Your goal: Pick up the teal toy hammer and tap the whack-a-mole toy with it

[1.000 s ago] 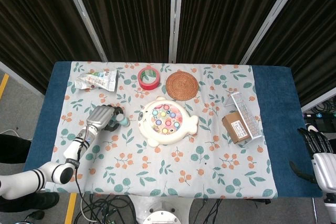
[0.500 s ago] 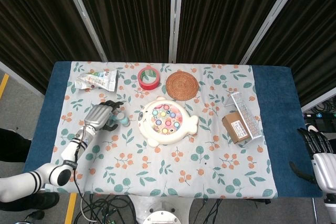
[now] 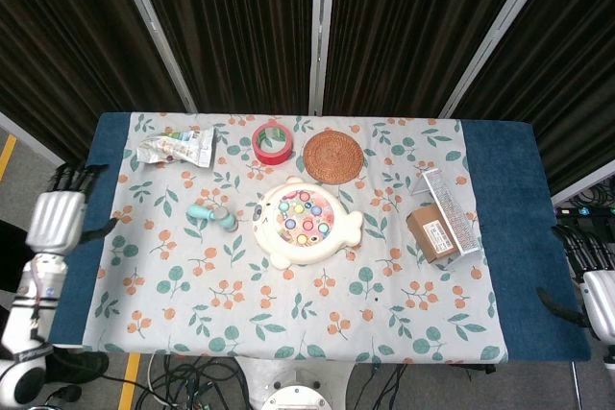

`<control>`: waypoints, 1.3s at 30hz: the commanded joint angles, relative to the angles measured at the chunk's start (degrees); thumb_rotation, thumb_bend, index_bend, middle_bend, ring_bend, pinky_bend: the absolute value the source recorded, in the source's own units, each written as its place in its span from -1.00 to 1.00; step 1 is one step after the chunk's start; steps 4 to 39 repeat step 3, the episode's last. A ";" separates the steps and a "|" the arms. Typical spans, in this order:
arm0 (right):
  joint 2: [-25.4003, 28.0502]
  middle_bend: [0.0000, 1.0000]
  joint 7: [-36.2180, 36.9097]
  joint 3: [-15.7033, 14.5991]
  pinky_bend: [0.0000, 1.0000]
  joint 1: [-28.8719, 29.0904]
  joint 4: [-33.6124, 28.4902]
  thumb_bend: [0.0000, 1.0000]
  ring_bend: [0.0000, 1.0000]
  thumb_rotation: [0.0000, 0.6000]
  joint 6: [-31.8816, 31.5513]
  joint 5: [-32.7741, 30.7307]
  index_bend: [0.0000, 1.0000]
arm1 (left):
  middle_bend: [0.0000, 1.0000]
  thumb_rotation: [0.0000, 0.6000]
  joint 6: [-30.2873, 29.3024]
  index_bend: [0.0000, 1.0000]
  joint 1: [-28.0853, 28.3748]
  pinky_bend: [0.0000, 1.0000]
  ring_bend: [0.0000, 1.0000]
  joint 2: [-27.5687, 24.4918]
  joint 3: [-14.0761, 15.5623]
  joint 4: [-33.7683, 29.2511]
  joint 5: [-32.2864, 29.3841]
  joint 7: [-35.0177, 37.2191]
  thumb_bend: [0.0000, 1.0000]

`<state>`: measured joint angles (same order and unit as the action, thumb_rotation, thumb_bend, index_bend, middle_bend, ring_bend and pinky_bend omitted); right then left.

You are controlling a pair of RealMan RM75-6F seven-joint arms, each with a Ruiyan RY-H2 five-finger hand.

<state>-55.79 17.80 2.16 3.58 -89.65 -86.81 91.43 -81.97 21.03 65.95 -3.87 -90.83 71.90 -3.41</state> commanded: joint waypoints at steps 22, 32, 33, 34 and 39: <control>-0.34 -0.82 1.24 0.32 -1.00 1.38 1.35 -0.62 -1.00 1.00 1.48 0.23 -0.97 | -0.66 1.00 -7.95 -0.67 -9.28 -0.85 -0.89 -3.43 4.87 -3.48 4.25 2.01 -0.62; -0.34 -0.82 1.24 0.32 -1.00 1.38 1.35 -0.62 -1.00 1.00 1.48 0.23 -0.97 | -0.66 1.00 -7.95 -0.67 -9.28 -0.85 -0.89 -3.43 4.87 -3.48 4.25 2.01 -0.62; -0.34 -0.82 1.24 0.32 -1.00 1.38 1.35 -0.62 -1.00 1.00 1.48 0.23 -0.97 | -0.66 1.00 -7.95 -0.67 -9.28 -0.85 -0.89 -3.43 4.87 -3.48 4.25 2.01 -0.62; -0.34 -0.82 1.24 0.32 -1.00 1.38 1.35 -0.62 -1.00 1.00 1.48 0.23 -0.97 | -0.66 1.00 -7.95 -0.67 -9.28 -0.85 -0.89 -3.43 4.87 -3.48 4.25 2.01 -0.62; -0.34 -0.82 1.24 0.32 -1.00 1.38 1.35 -0.62 -1.00 1.00 1.48 0.23 -0.97 | -0.66 1.00 -7.95 -0.67 -9.28 -0.85 -0.89 -3.43 4.87 -3.48 4.25 2.01 -0.62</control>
